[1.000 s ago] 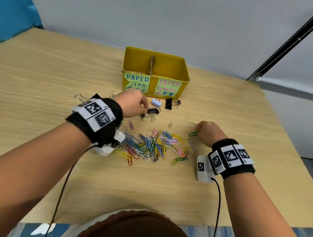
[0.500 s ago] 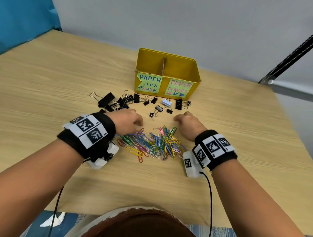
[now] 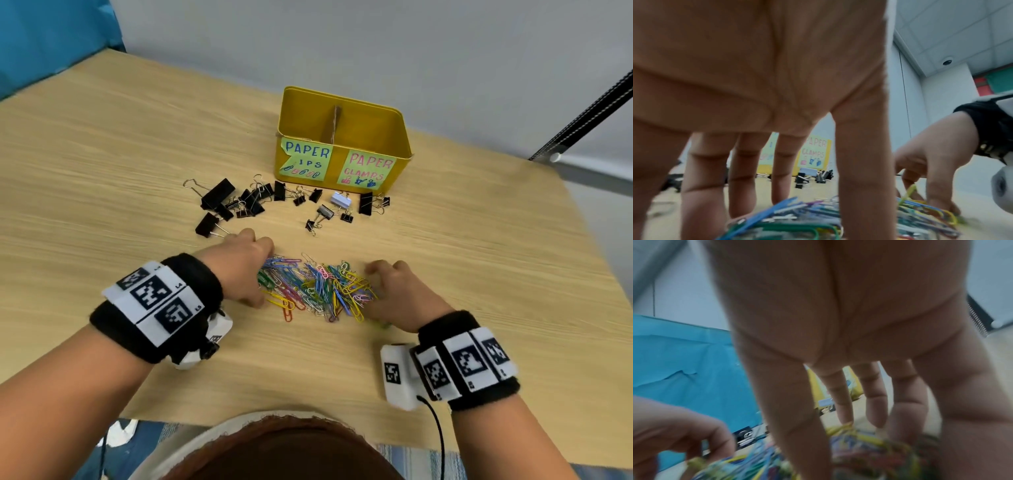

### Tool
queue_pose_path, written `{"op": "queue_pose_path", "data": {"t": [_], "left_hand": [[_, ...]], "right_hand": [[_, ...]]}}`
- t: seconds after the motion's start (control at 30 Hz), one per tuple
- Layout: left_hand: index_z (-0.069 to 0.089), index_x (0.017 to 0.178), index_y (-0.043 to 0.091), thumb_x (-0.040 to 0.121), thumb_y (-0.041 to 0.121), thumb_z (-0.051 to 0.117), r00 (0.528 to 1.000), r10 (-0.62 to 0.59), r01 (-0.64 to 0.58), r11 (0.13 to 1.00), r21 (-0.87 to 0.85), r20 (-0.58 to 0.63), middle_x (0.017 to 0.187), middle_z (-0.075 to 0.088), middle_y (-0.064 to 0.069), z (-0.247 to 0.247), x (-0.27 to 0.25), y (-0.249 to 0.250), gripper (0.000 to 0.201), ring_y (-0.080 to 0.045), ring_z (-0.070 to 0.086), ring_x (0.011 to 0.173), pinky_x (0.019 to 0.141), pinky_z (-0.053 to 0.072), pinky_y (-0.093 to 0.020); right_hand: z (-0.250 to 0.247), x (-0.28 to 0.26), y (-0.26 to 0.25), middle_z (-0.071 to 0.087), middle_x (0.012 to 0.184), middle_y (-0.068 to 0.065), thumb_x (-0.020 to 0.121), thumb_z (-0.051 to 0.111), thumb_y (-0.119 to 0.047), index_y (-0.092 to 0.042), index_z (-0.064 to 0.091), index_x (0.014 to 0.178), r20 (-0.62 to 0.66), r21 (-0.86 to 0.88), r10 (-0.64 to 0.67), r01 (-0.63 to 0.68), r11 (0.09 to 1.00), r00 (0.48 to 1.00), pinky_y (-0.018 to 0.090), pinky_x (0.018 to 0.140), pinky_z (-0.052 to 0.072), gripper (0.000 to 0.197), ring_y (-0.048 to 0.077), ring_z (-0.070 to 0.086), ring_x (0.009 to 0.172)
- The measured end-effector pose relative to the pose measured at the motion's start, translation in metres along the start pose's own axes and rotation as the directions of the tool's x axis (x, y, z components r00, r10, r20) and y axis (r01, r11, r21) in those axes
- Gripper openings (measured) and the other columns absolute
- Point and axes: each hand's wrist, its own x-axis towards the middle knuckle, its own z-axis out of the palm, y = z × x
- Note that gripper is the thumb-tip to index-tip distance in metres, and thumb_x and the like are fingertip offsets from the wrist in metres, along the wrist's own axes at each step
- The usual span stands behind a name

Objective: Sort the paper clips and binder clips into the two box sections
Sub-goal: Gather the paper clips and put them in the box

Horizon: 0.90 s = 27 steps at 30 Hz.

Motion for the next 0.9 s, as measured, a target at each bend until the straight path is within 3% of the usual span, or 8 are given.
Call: {"op": "queue_pose_path", "data": {"t": [0.13, 0.2, 0.37, 0.5, 0.63, 0.73, 0.83, 0.9], "left_hand": [[0.04, 0.134, 0.016, 0.07, 0.025, 0.077, 0.998, 0.054, -0.053, 0.997, -0.05, 0.02, 0.126, 0.041, -0.006, 0.003, 0.003, 0.016, 0.075, -0.022, 0.05, 0.11, 0.095, 0.046, -0.032], [0.038, 0.135, 0.017, 0.068, 0.028, 0.079, 0.998, 0.06, -0.059, 0.994, -0.092, 0.009, 0.126, 0.042, -0.005, 0.001, 0.003, 0.016, 0.079, -0.021, 0.049, 0.11, 0.096, 0.044, -0.032], [0.032, 0.137, 0.019, 0.064, 0.056, 0.073, 0.996, 0.086, -0.085, 0.995, -0.044, 0.02, 0.129, 0.039, -0.008, -0.001, 0.008, 0.03, 0.092, -0.024, 0.045, 0.121, 0.102, 0.043, -0.039], [0.036, 0.131, 0.013, 0.072, 0.045, 0.073, 0.992, 0.123, -0.121, 0.991, 0.059, -0.019, 0.122, 0.044, -0.013, 0.002, 0.02, 0.045, 0.076, -0.029, 0.051, 0.113, 0.093, 0.048, -0.038], [0.045, 0.12, 0.009, 0.085, 0.01, 0.06, 0.986, 0.159, -0.16, 0.987, -0.015, -0.055, 0.118, 0.052, -0.013, 0.002, 0.027, 0.043, 0.038, -0.028, 0.056, 0.1, 0.079, 0.046, -0.033], [0.054, 0.105, 0.011, 0.086, -0.002, 0.054, 0.989, 0.133, -0.143, 0.971, -0.194, -0.06, 0.103, 0.051, -0.007, -0.001, 0.033, 0.035, 0.024, -0.021, 0.058, 0.075, 0.062, 0.05, -0.028], [0.055, 0.088, 0.014, 0.083, -0.004, 0.061, 0.997, 0.076, -0.075, 0.879, -0.472, -0.017, 0.08, 0.045, -0.002, -0.007, 0.037, 0.022, 0.02, -0.026, 0.063, 0.066, 0.067, 0.058, -0.036], [0.058, 0.084, 0.015, 0.081, -0.004, 0.064, 0.996, 0.091, -0.071, 0.816, -0.574, 0.005, 0.074, 0.045, -0.003, -0.011, 0.04, 0.014, 0.02, -0.023, 0.058, 0.059, 0.068, 0.058, -0.038]], "right_hand": [[0.01, 0.004, -0.015, 0.044, 0.126, 0.013, 0.081, 0.062, -0.01, -0.017, 0.035, 0.141, -0.008, 0.036, -0.149, 0.149, 0.988, 0.989, 0.017, 0.082, 0.035, 0.066, 0.026, 0.053, 0.106], [0.005, 0.004, -0.017, 0.044, 0.127, 0.011, 0.077, 0.069, -0.017, -0.021, 0.032, 0.142, -0.005, 0.066, -0.159, 0.159, 0.985, 0.987, 0.021, 0.082, 0.037, 0.075, 0.022, 0.05, 0.101], [0.002, 0.007, -0.03, 0.038, 0.129, 0.01, 0.065, 0.079, -0.04, -0.029, 0.026, 0.143, 0.019, 0.001, -0.125, 0.125, 0.992, 0.992, 0.042, 0.105, 0.041, 0.095, 0.028, 0.044, 0.122], [0.005, 0.019, -0.043, 0.044, 0.126, 0.011, 0.072, 0.076, -0.029, -0.022, 0.041, 0.135, -0.027, -0.017, -0.171, 0.17, 0.985, 0.985, 0.032, 0.096, 0.043, 0.072, 0.028, 0.048, 0.116], [-0.001, 0.026, -0.037, 0.057, 0.12, 0.012, 0.08, 0.069, -0.018, -0.013, 0.054, 0.124, -0.077, 0.0, -0.214, 0.215, 0.977, 0.974, 0.025, 0.081, 0.038, 0.047, 0.025, 0.054, 0.107], [-0.009, 0.031, -0.029, 0.062, 0.108, 0.01, 0.081, 0.069, -0.013, -0.013, 0.06, 0.118, -0.083, 0.181, -0.164, 0.176, 0.968, 0.983, 0.03, 0.08, 0.05, 0.039, 0.021, 0.057, 0.089], [-0.017, 0.035, -0.018, 0.061, 0.094, 0.013, 0.081, 0.069, -0.007, -0.011, 0.064, 0.106, -0.006, 0.419, -0.142, 0.131, 0.898, 0.99, 0.044, 0.076, 0.059, 0.026, 0.028, 0.063, 0.08], [-0.024, 0.036, -0.013, 0.061, 0.083, 0.012, 0.082, 0.066, -0.001, -0.013, 0.062, 0.092, 0.023, 0.545, -0.163, 0.124, 0.829, 0.986, 0.034, 0.063, 0.059, 0.016, 0.024, 0.062, 0.068]]}}
